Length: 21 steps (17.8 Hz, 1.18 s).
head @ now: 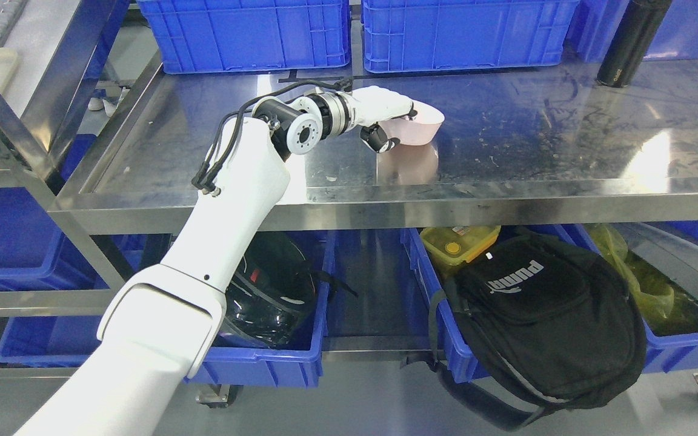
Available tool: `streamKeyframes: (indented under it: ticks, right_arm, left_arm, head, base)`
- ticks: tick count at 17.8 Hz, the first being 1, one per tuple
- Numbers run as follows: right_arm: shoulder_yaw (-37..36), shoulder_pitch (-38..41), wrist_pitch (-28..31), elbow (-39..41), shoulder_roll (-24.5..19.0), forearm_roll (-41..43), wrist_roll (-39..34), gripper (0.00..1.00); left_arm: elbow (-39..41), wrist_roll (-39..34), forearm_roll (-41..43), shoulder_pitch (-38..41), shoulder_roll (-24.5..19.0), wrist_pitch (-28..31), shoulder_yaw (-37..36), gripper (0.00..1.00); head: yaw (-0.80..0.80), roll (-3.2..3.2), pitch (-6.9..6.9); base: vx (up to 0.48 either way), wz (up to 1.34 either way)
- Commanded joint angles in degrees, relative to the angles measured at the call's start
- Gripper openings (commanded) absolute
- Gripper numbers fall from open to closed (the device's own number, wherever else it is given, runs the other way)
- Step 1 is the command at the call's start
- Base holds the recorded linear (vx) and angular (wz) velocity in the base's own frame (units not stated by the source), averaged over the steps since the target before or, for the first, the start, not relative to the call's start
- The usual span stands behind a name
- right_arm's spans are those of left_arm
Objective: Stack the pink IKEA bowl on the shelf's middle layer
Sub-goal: 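Lift the pink bowl off the shelf with the left hand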
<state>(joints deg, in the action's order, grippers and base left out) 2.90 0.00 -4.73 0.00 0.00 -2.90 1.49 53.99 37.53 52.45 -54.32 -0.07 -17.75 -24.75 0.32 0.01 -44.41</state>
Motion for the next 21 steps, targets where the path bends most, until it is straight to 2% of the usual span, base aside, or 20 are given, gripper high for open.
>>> streamKeyframes:
  ticks: [1, 4, 7, 11, 14, 21]
  right_arm:
    - [0.0, 1.23, -0.02, 1.0, 1.0, 0.0, 0.0, 1.0]
    - [0.0, 1.23, -0.02, 1.0, 1.0, 0.0, 0.0, 1.0]
    - [0.0, 1.23, -0.02, 1.0, 1.0, 0.0, 0.0, 1.0]
    - [0.0, 1.23, -0.02, 1.0, 1.0, 0.0, 0.0, 1.0]
    - [0.0, 1.23, -0.02, 1.0, 1.0, 0.0, 0.0, 1.0]
    - [0.0, 1.23, -0.02, 1.0, 1.0, 0.0, 0.0, 1.0]
  left_arm:
    - [8.66, -0.36, -1.55, 1.23, -0.93, -2.81, 11.82, 0.08]
    - [14.73, 2.09, -6.82, 1.23, -0.93, -3.69, 14.37, 0.04]
    - [20.0, 5.96, -7.18, 2.54, -0.93, -3.78, 17.63, 0.02]
    - [25.98, 5.53, -7.18, 9.39, -0.93, -5.8, 16.76, 0.02]
    - [27.66, 5.53, -7.18, 11.69, -0.93, -9.04, 16.84, 0.02]
    - [28.98, 3.77, -7.1, 12.74, -0.93, -9.4, 16.75, 0.03]
  head:
    - [0.0, 0.0, 0.0]
    - [0.0, 0.0, 0.0]
    - [0.0, 0.0, 0.0]
    - [0.0, 0.0, 0.0]
    - [0.0, 0.0, 0.0]
    - [0.0, 0.0, 0.0]
  base:
    - [0.0, 0.0]
    - [0.0, 0.0]
    - [0.0, 0.0]
    - [0.0, 0.0]
    - [0.0, 0.0]
    - [0.0, 0.0]
